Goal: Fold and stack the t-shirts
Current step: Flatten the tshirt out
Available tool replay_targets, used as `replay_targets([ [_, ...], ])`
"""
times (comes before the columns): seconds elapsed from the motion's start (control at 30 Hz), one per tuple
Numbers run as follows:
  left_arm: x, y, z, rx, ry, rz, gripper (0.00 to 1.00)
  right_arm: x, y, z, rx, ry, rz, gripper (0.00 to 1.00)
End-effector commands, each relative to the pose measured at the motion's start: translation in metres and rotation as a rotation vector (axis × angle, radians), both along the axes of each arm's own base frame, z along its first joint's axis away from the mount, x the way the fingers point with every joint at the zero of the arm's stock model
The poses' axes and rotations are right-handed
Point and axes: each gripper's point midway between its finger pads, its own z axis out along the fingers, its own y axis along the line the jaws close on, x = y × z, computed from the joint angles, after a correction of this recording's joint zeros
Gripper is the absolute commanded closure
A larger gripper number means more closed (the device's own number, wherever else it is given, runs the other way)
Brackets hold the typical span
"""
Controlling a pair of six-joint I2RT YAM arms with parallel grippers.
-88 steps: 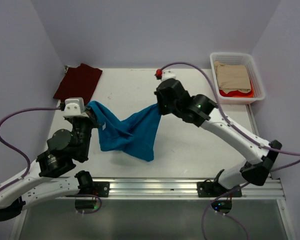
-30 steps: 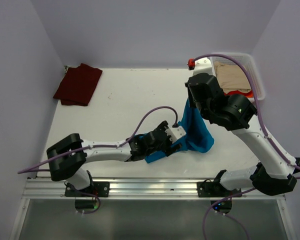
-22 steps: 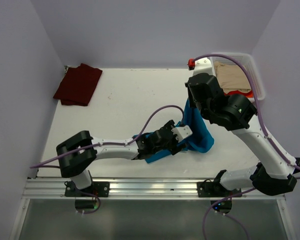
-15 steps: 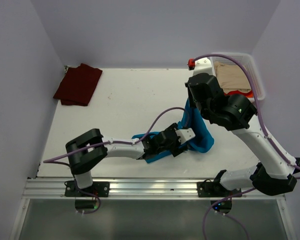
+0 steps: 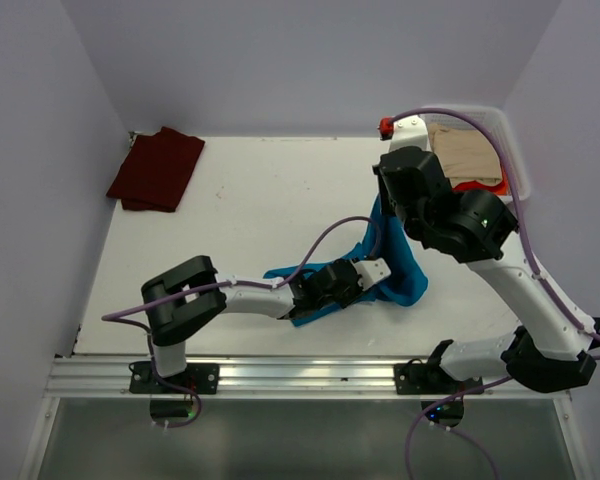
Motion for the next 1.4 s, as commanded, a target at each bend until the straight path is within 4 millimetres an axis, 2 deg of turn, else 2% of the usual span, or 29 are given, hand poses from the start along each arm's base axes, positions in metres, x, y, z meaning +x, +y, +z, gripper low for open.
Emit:
replay_targets([
  [0.0, 0.008, -0.015, 0.019, -0.069, -0.024, 0.023, 0.64, -0.003, -0.011, 0.012, 0.032, -0.041, -0.031, 1.00],
  [0.17, 0.010, -0.013, 0.021, -0.070, -0.027, 0.033, 0.73, -0.005, -0.014, 0.013, 0.034, -0.046, -0.034, 1.00],
  [0.27, 0.012, -0.010, 0.022, -0.069, -0.029, 0.040, 0.81, -0.006, -0.016, 0.012, 0.030, -0.047, -0.039, 1.00],
  [0.37, 0.014, -0.006, 0.031, -0.059, -0.036, 0.057, 0.95, -0.007, -0.020, 0.012, 0.026, -0.049, -0.047, 1.00],
  [0.4, 0.015, -0.003, 0.042, -0.062, -0.045, 0.067, 1.00, -0.007, -0.022, 0.013, 0.024, -0.052, -0.054, 1.00],
  [0.43, 0.017, 0.000, 0.051, -0.063, -0.058, 0.080, 1.00, -0.007, -0.023, 0.013, 0.020, -0.052, -0.057, 1.00],
  [0.47, 0.022, 0.007, 0.072, -0.082, -0.092, 0.116, 1.00, -0.008, -0.026, 0.013, 0.017, -0.054, -0.061, 1.00],
  [0.53, 0.028, 0.022, 0.093, -0.071, -0.133, 0.169, 1.00, -0.008, -0.029, 0.013, 0.014, -0.057, -0.073, 1.00],
  [0.57, 0.029, 0.030, 0.120, -0.098, -0.168, 0.184, 1.00, -0.009, -0.031, 0.012, 0.014, -0.057, -0.075, 1.00],
  [0.63, 0.032, 0.046, 0.144, -0.089, -0.205, 0.225, 1.00, -0.008, -0.033, 0.011, 0.012, -0.057, -0.084, 1.00],
  [0.67, 0.034, 0.062, 0.164, -0.085, -0.240, 0.264, 1.00, -0.007, -0.034, 0.010, 0.008, -0.056, -0.087, 1.00],
  [0.87, 0.038, 0.124, 0.229, -0.062, -0.354, 0.422, 1.00, -0.005, -0.038, 0.004, 0.002, -0.049, -0.101, 1.00],
  [1.03, 0.041, 0.180, 0.261, -0.031, -0.431, 0.612, 1.00, -0.002, -0.049, 0.007, -0.003, -0.062, -0.145, 1.00],
  [1.23, 0.034, 0.259, 0.318, -0.075, -0.526, 0.906, 1.00, -0.003, -0.075, 0.020, -0.009, -0.114, -0.242, 1.00],
  [1.33, 0.022, 0.303, 0.359, -0.164, -0.572, 1.024, 1.00, -0.007, -0.089, 0.034, 0.008, -0.167, -0.291, 1.00],
  [1.37, 0.016, 0.318, 0.377, -0.246, -0.572, 1.057, 1.00, -0.010, -0.096, 0.041, 0.019, -0.191, -0.309, 1.00],
])
